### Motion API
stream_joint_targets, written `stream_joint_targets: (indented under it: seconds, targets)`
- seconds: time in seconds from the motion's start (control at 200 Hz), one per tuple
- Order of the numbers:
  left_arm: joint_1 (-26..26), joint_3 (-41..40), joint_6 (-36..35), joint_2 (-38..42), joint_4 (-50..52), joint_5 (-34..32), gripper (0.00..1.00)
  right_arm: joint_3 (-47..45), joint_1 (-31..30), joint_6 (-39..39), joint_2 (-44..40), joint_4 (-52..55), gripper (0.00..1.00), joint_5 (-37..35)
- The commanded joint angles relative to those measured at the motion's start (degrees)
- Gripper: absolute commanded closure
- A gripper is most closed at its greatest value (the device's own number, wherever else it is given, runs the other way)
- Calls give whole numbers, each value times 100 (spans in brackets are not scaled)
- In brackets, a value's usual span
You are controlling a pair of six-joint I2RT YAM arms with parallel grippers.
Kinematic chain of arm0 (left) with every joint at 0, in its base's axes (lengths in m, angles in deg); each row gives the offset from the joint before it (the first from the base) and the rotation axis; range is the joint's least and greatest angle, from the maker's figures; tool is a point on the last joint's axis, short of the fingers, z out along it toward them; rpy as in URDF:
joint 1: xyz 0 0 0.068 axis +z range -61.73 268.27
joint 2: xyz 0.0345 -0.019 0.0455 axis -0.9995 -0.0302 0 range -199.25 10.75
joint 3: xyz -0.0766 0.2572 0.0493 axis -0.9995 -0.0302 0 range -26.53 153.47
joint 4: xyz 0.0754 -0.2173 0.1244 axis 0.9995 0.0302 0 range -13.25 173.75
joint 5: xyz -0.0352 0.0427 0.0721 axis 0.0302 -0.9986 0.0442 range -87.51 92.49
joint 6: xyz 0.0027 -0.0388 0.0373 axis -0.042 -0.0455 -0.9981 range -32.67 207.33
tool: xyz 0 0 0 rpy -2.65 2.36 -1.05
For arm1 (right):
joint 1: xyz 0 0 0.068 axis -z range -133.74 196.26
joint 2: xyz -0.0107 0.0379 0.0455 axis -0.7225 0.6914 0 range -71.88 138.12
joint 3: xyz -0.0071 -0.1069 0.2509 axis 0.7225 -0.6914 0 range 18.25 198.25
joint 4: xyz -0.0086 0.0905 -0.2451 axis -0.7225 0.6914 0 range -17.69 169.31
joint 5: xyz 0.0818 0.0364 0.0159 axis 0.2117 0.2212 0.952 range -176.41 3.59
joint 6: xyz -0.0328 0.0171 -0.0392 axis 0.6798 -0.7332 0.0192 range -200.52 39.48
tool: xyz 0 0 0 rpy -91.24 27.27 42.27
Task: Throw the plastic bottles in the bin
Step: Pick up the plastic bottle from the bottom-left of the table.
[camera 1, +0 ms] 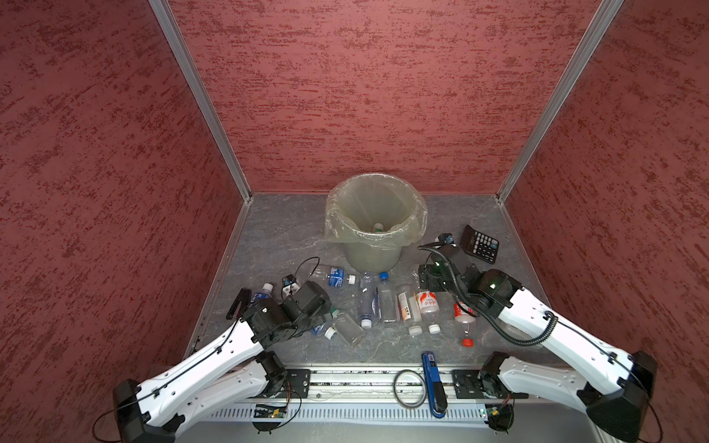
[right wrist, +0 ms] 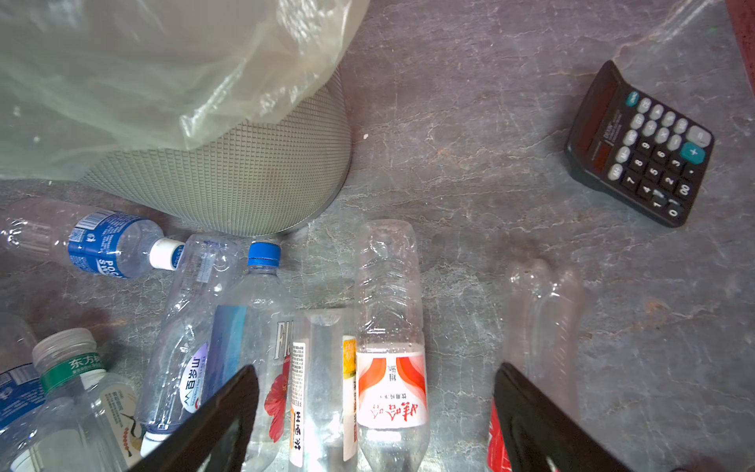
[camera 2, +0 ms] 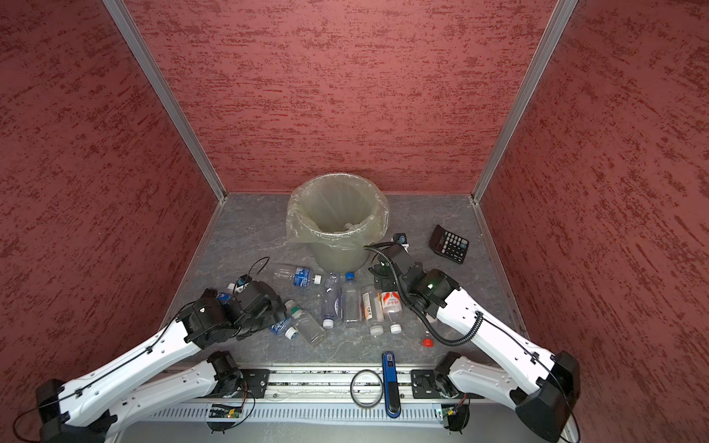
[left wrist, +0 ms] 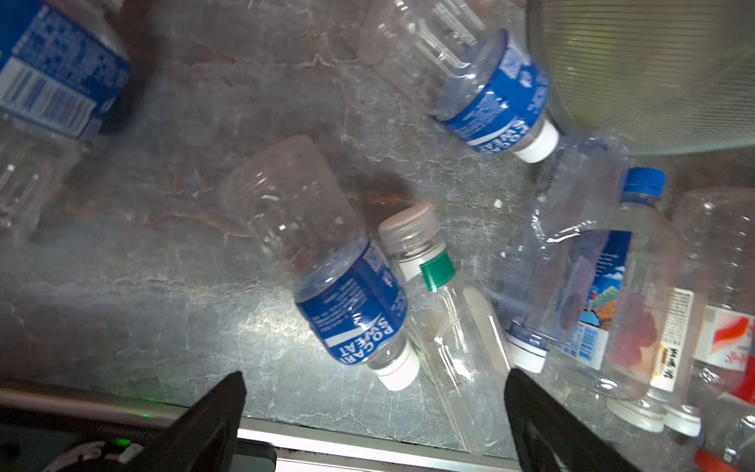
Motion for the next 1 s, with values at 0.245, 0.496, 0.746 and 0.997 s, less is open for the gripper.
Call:
stream_joint_targets:
  seconds: [0.245,0.496,0.746,0.997]
  targets:
    - [1052,-827,464,330,-737,301,0,-307,148,30,-214,-195,9,264]
    - [1726,-837,-216,-452,-1616,843,0,-473,225,-58,-337,-246,9,353]
    - [1805,-1017,-203,-755,-1761,1058,1,-552,306,-61,-412,-236,13,364]
    - [2209,-1357,-399,-970,-2262,1459,11,-691,400,-43,-334,-382,17,511]
